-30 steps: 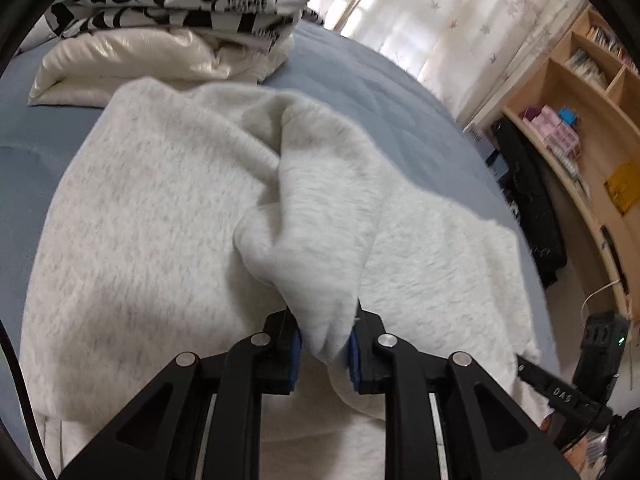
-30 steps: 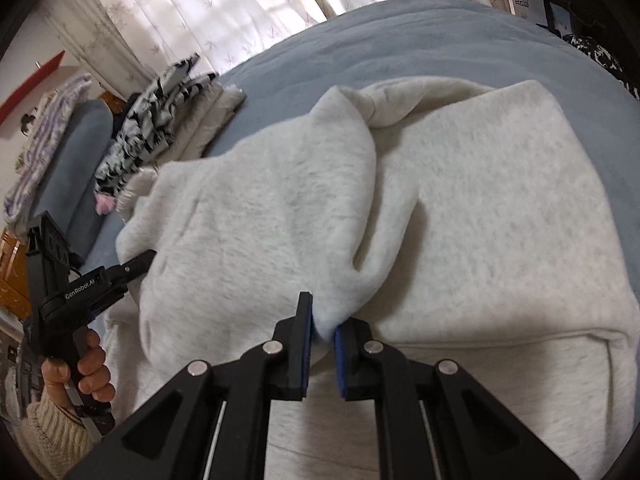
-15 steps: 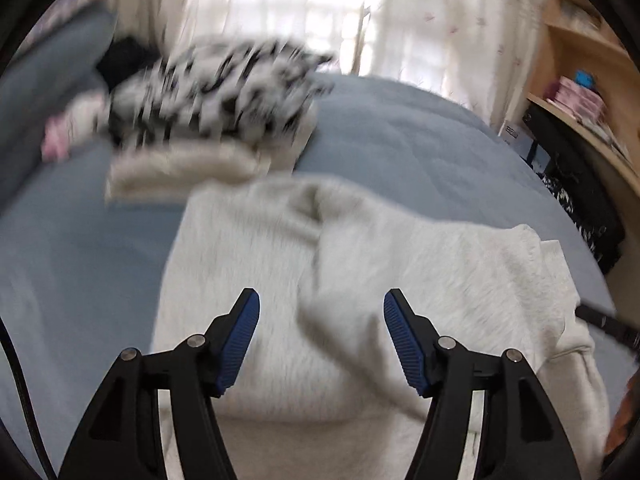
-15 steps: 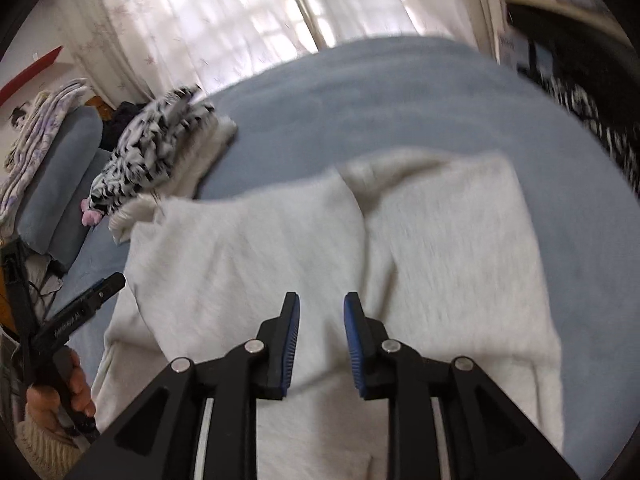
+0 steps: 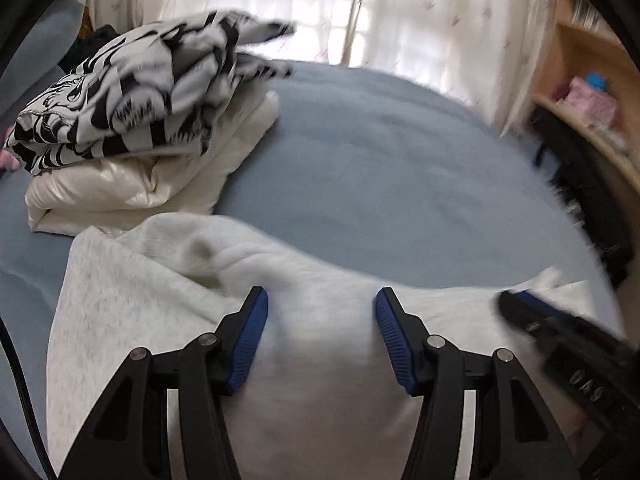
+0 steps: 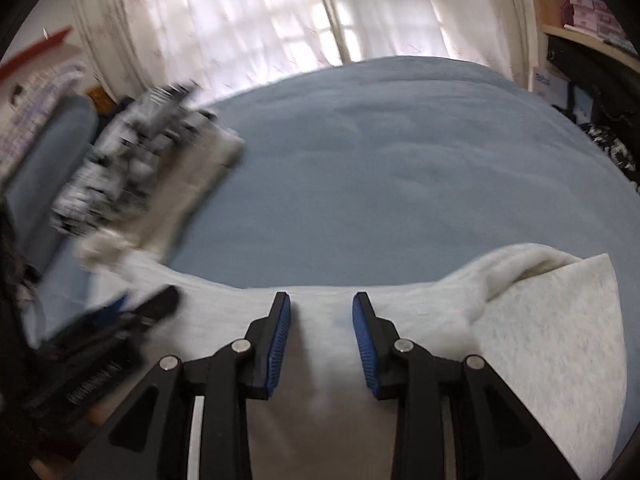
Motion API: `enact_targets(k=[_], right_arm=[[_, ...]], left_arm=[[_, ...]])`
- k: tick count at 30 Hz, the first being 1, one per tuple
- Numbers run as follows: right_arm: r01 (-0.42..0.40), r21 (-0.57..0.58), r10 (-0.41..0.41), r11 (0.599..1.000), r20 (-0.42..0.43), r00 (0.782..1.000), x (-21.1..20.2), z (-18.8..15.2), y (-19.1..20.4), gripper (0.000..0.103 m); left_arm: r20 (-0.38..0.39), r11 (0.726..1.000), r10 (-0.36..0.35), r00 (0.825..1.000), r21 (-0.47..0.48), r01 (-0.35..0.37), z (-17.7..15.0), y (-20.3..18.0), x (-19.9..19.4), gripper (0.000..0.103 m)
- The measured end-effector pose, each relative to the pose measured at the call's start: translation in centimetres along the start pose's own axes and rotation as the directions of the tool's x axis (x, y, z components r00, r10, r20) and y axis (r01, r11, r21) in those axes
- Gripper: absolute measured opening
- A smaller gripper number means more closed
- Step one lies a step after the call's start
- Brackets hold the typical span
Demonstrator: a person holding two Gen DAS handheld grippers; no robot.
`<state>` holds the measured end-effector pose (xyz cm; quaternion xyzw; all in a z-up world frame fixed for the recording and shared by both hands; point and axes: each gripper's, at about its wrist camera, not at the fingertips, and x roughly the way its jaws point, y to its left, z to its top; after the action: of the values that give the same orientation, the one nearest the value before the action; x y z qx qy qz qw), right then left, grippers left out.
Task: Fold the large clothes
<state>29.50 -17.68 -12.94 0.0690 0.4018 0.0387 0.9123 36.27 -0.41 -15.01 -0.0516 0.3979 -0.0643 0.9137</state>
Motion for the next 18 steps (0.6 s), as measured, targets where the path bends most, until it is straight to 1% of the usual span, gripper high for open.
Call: enact_targets(k=[2, 3, 4, 5, 8, 10, 13, 16, 17, 18], right_arm=[[0.001, -0.006, -0.001, 1.000, 0.005, 1.000, 1.3, -0.4, -1.2, 0.035], [0.013, -0.008, -0.013, 1.000, 0.005, 1.000, 1.6, -0.6, -1.6, 0.039], [0.018, -0.014, -0.018, 1.000, 0.012, 1.000, 1.7, -0.7, -1.7, 0.040], [0.022, -0.022, -0.022, 1.000, 0.019, 1.000, 1.8, -0.8, -1.8, 0.040], [0.025, -0.033, -0.024, 0.999, 0.038, 0.999, 2.1, -1.1, -2.1, 0.040], [-0.004, 0.003, 0.004, 1.000, 0.031, 1.000, 2.4, -1.1, -2.9, 0.040], [-0.018, 0.019, 0.017, 1.000, 0.016, 1.000, 2.3, -0.8, -3.0, 0.040], [-0.042, 0.038, 0.042, 0.998, -0.007, 0.999, 1.2, -0.2, -2.8, 0.041], [-0.051, 0.044, 0.051, 0.998, 0.007, 0.999, 0.4, 0.1, -2.8, 0.041], [-0.056, 0.041, 0.055, 0.998, 0.023, 0.998, -0.1, 0.3, -2.8, 0.041]], left_arm=[[-0.025, 1.000, 0.012, 1.000, 0.026, -0.011, -0.3, 0.6, 1.9, 0.066], [-0.027, 0.999, 0.004, 1.000, 0.034, -0.003, -0.4, 1.0, 2.6, 0.069], [-0.023, 0.999, 0.005, 1.000, 0.032, -0.004, -0.5, 1.2, 2.8, 0.077], [-0.028, 1.000, -0.003, 1.000, 0.015, 0.003, -0.6, 1.6, 3.2, 0.079], [-0.036, 0.998, -0.055, 0.998, -0.034, 0.054, -1.0, 2.7, 4.3, 0.081], [-0.034, 0.997, -0.067, 0.997, -0.043, 0.066, -1.0, 3.0, 4.7, 0.081], [-0.027, 0.998, -0.058, 0.998, -0.035, 0.057, -0.9, 2.8, 4.5, 0.081], [-0.020, 0.999, -0.042, 0.999, -0.032, 0.042, -0.7, 2.4, 2.8, 0.079], [-0.003, 0.999, -0.044, 0.999, -0.032, 0.044, -0.5, 2.2, 2.1, 0.079], [0.030, 0.999, -0.041, 0.999, -0.025, 0.042, -0.2, 2.0, 1.3, 0.079]])
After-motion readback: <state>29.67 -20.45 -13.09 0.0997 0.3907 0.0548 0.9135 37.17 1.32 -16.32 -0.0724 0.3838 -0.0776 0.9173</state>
